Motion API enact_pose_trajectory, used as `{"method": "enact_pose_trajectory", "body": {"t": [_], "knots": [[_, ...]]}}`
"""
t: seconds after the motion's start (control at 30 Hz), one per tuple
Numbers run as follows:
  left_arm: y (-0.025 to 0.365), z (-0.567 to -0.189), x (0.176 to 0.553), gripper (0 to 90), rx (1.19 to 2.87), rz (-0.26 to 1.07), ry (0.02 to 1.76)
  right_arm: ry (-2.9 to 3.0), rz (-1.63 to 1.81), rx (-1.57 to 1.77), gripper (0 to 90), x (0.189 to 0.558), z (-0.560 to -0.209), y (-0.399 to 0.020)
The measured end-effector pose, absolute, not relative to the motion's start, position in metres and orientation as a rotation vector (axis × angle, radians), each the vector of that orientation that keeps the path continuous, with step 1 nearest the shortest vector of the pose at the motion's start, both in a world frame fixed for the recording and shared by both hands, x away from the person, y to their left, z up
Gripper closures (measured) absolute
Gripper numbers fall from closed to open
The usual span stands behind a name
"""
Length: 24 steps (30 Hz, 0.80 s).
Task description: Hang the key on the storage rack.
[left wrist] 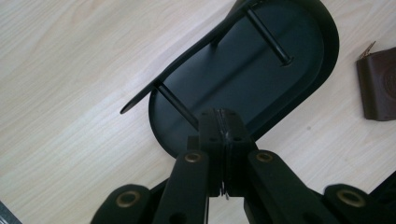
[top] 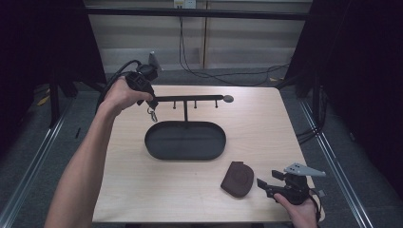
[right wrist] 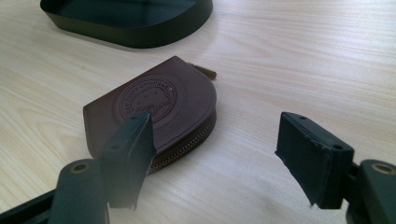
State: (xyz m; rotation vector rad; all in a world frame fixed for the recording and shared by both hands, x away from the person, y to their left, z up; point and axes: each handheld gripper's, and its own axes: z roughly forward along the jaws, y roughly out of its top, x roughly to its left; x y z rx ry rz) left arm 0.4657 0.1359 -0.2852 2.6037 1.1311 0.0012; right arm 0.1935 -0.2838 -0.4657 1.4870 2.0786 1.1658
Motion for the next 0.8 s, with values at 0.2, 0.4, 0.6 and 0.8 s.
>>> {"method": "enact_pose_trajectory", "body": {"t": [0.2, 0.4, 0.6, 0.8], "knots": [[0.1359, -0.2852, 0.4676, 89.3, 2.582, 0.004, 1.13, 2.08, 1.161, 1.486, 27.5, 0.1935, -0.4658, -0.2835], [0.135, -0.2881, 0.4698, 89.2, 2.588, 0.009, 1.127, 2.082, 1.162, 1.483, 27.5, 0.1931, -0.4656, -0.2836], [0.1363, -0.2887, 0.4715, 89.2, 2.59, 0.01, 1.13, 2.083, 1.162, 1.481, 27.5, 0.1934, -0.4658, -0.2835], [0.1378, -0.2888, 0.4718, 89.0, 2.587, 0.028, 1.138, 2.084, 1.162, 1.48, 27.5, 0.1934, -0.4658, -0.2834]]}}
